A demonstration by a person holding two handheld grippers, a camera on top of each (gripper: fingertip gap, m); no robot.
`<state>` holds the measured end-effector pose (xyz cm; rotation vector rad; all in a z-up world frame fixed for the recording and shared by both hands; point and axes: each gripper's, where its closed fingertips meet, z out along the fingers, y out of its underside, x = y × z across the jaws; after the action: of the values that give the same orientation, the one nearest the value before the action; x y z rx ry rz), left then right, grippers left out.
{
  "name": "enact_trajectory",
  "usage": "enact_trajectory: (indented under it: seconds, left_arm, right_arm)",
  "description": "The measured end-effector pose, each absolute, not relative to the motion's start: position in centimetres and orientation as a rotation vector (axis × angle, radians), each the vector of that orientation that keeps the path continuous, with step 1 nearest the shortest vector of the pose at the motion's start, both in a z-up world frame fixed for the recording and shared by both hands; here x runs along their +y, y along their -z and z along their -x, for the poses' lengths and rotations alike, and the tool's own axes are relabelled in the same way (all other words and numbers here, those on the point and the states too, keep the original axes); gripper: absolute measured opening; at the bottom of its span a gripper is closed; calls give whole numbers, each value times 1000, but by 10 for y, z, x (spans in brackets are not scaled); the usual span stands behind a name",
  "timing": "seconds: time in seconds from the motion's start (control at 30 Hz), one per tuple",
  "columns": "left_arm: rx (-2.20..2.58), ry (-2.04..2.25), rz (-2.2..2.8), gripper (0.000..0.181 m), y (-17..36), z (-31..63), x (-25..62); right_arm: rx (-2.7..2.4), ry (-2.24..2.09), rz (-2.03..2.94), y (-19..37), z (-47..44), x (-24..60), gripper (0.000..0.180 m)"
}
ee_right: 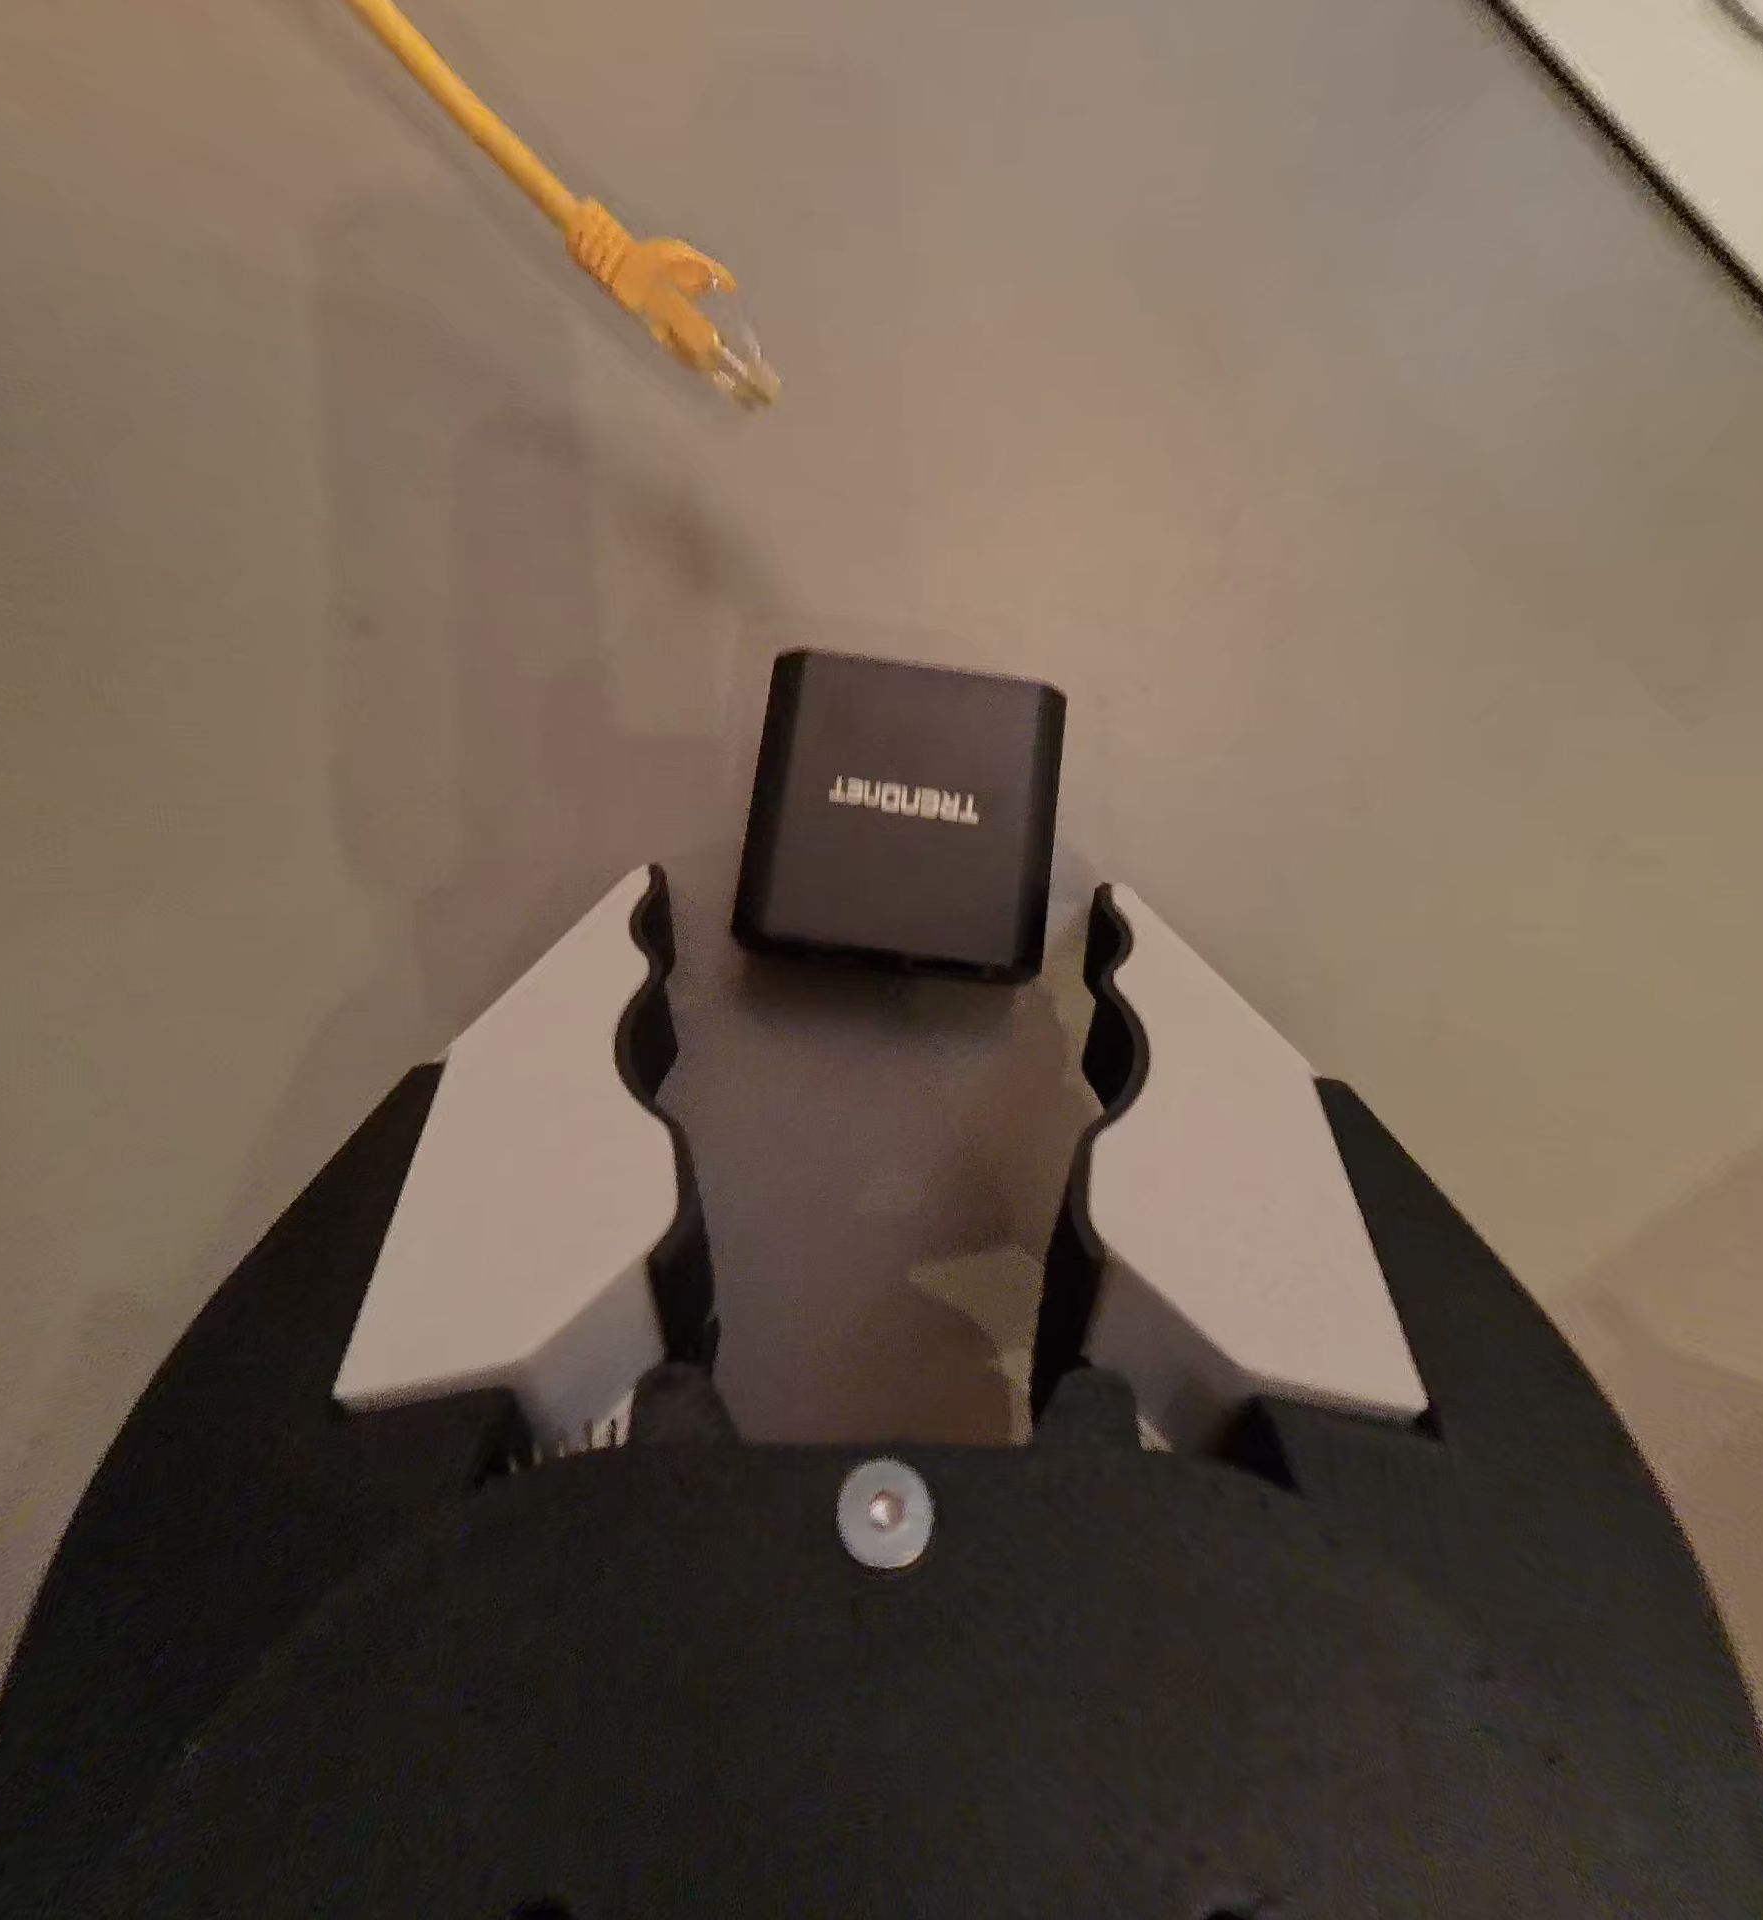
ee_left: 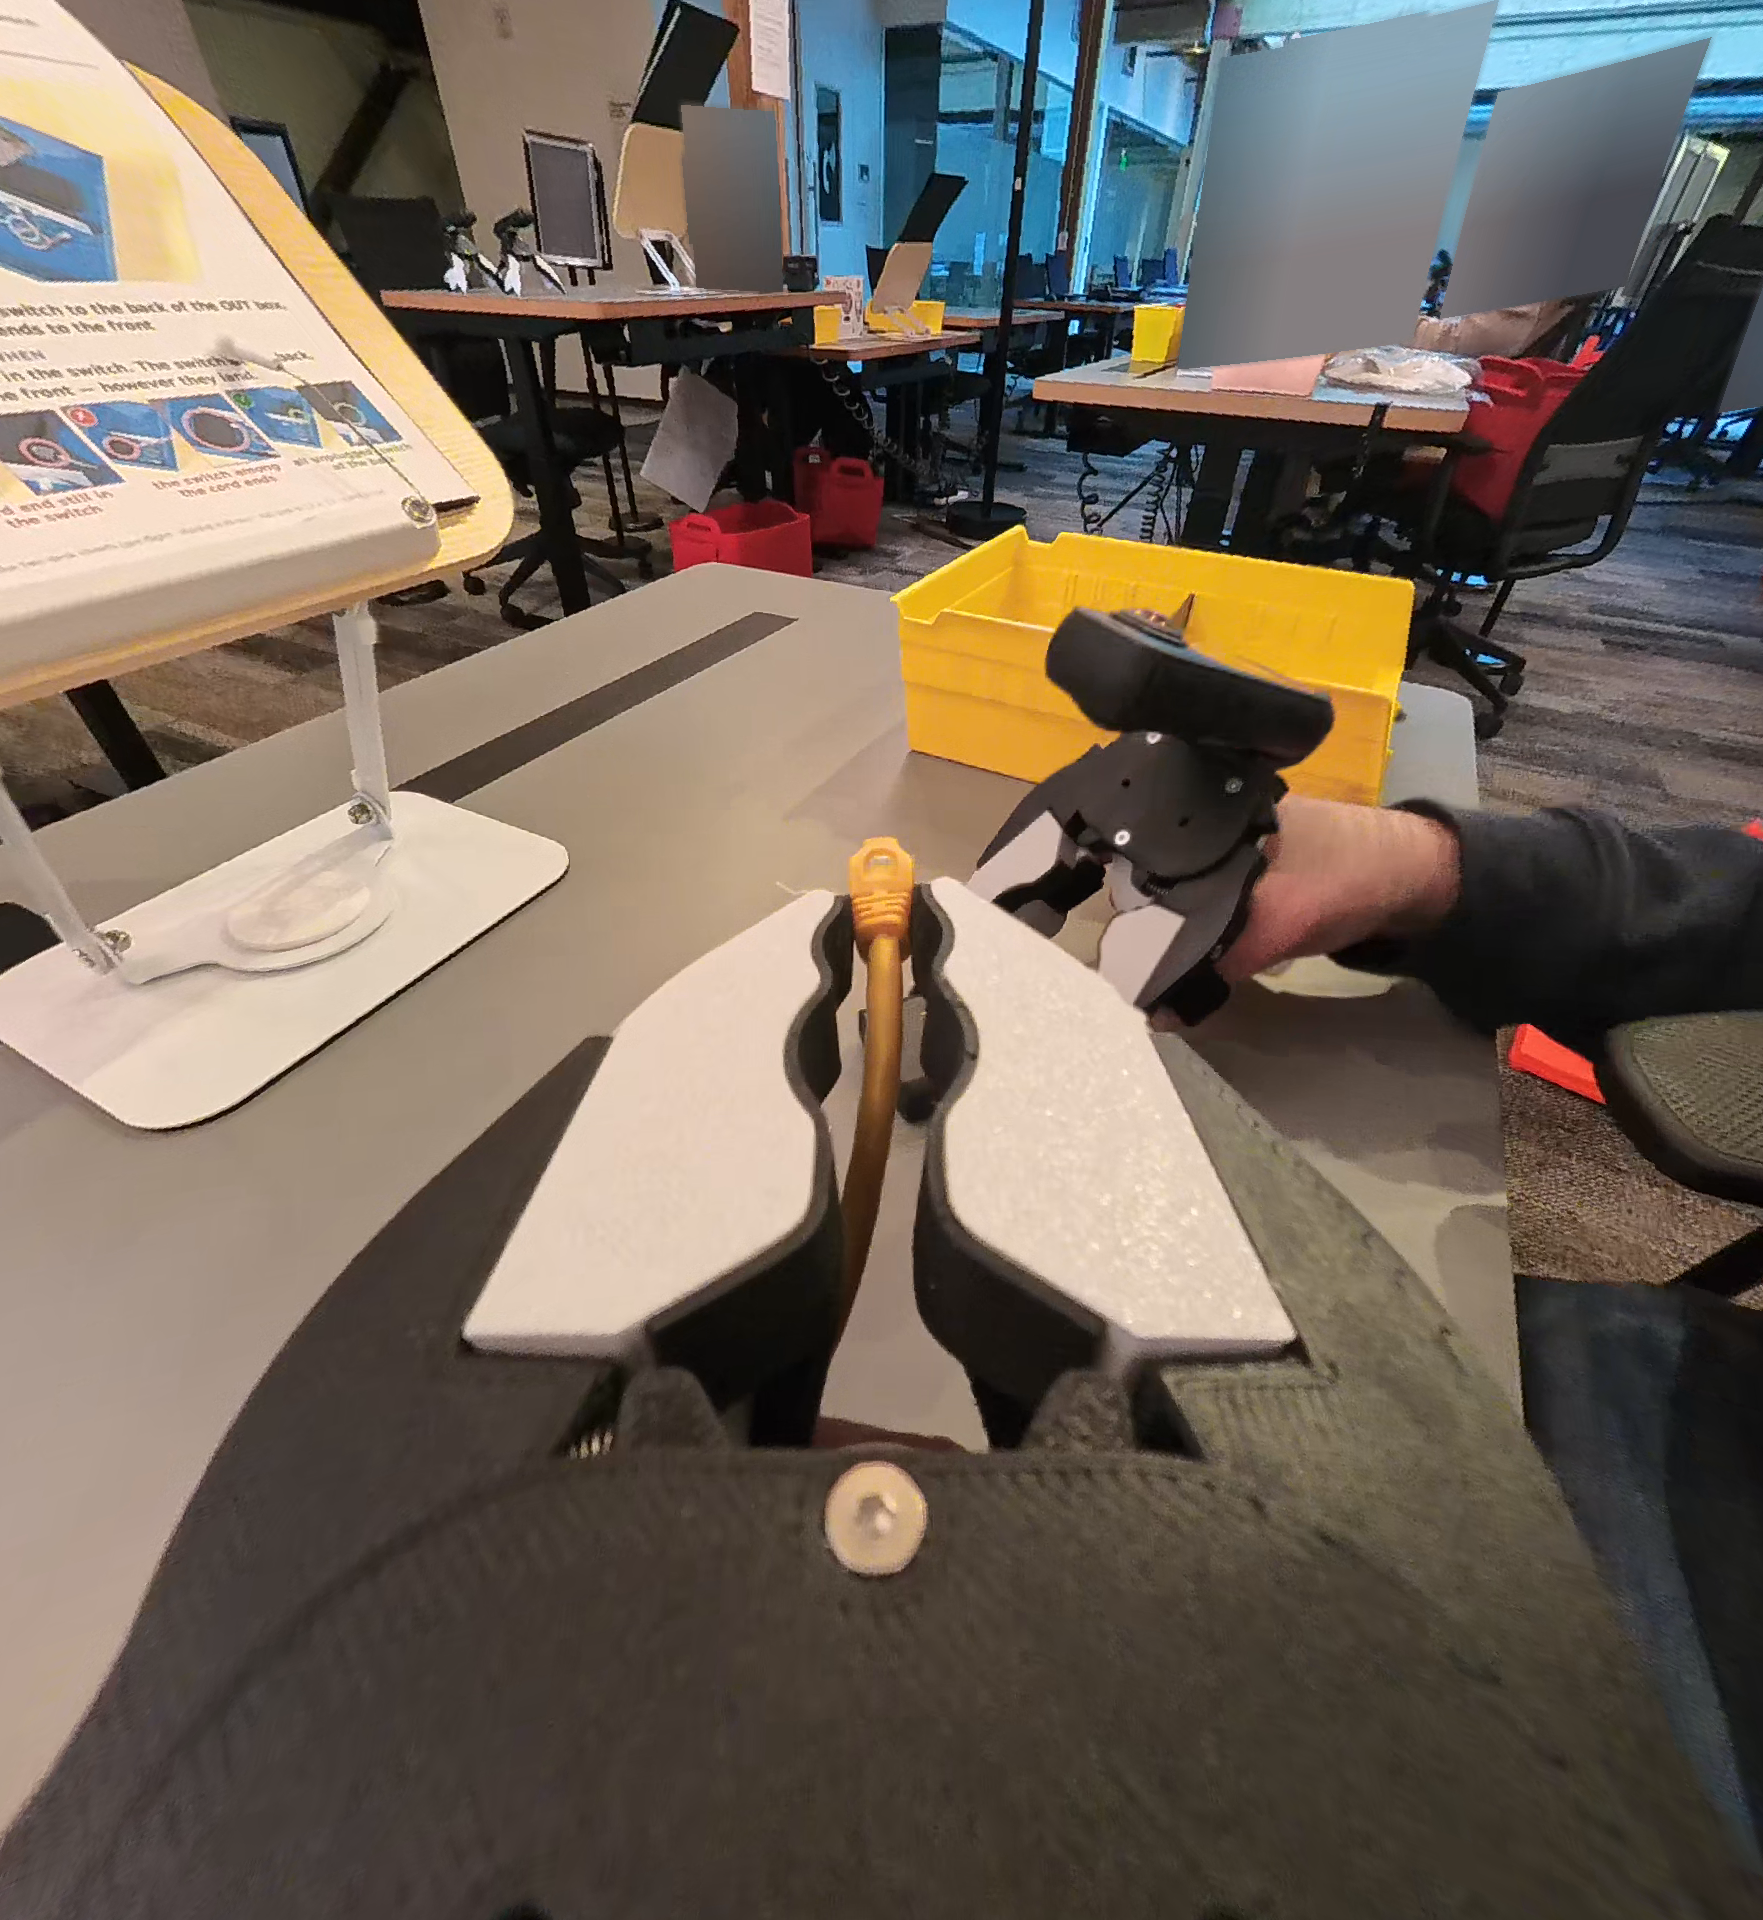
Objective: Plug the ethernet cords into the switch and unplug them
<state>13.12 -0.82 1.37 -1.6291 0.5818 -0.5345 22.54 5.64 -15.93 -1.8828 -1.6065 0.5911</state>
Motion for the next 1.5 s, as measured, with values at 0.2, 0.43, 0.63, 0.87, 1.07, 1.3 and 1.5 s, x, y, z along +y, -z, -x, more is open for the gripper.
enact_trajectory:
  seconds: [0.2, 0.43, 0.63, 0.87, 1.07, 1.3, 1.5]
  left_arm:
    - [573, 546, 1620, 11, -13, -127, -10]
    - [593, 552, 1616, 11, -12, -131, -13]
    - [615, 548, 1619, 11, -10, -135, -14]
    - [627, 545, 1610, 10, -5, -137, -14]
    - [622, 566, 1602, 10, -3, -137, -15]
    - [601, 584, 1589, 10, -2, -130, -15]
    - [585, 597, 1582, 10, -1, -123, -16]
  right_arm:
    - [-1665, -711, 1808, 157, -222, 49, 59]
    - [-1945, -892, 1560, 148, -225, 30, 59]
    - [-2071, -789, 1490, 147, -225, 36, 61]
    - [-1989, -843, 1554, 153, -228, 34, 77]
    - [-1986, -885, 1502, 154, -224, 39, 57]
    - [-1975, -1149, 1362, 129, -221, 33, 57]
    - [-2101, -910, 1442, 146, -229, 48, 57]
